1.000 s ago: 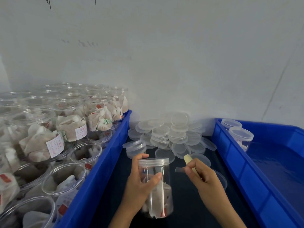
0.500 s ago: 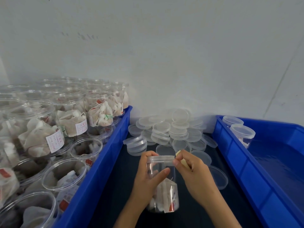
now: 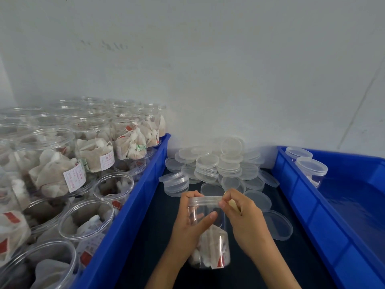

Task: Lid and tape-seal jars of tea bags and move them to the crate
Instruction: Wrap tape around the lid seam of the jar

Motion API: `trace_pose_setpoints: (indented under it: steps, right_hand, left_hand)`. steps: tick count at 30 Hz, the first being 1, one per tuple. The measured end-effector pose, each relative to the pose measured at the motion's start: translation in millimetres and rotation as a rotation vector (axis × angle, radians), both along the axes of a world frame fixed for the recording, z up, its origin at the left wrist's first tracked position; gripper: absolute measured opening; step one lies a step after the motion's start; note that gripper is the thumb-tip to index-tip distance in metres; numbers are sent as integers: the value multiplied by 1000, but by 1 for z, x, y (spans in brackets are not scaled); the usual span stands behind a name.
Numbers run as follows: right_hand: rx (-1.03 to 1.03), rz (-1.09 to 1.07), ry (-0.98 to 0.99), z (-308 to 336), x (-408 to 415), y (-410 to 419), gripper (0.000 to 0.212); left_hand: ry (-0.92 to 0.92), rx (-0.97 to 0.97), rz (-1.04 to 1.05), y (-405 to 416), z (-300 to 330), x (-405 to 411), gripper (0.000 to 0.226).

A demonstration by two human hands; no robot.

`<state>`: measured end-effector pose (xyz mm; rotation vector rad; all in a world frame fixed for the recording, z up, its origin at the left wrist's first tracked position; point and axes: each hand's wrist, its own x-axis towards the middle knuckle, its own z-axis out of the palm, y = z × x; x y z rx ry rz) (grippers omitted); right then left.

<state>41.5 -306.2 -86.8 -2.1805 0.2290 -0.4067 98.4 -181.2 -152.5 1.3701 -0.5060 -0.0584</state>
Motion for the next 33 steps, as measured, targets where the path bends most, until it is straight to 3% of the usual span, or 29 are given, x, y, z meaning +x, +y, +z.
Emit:
trace_pose_setpoints:
  steps: [10, 16, 22, 33]
  right_hand:
    - [-4, 15, 17, 3, -1, 2, 21]
    - [-41, 27, 23, 4, -1, 0, 22]
    - [-63, 47, 50, 5, 1, -5, 28]
    - [-125, 56, 73, 6, 2, -6, 22]
  left_hand:
    - [-9, -5, 34, -2, 0, -1, 46]
    - [53, -31, 148, -10, 4, 1, 57]
    - [62, 6, 176, -14, 3, 6, 37]
    - [52, 30, 177, -13, 4, 5, 54]
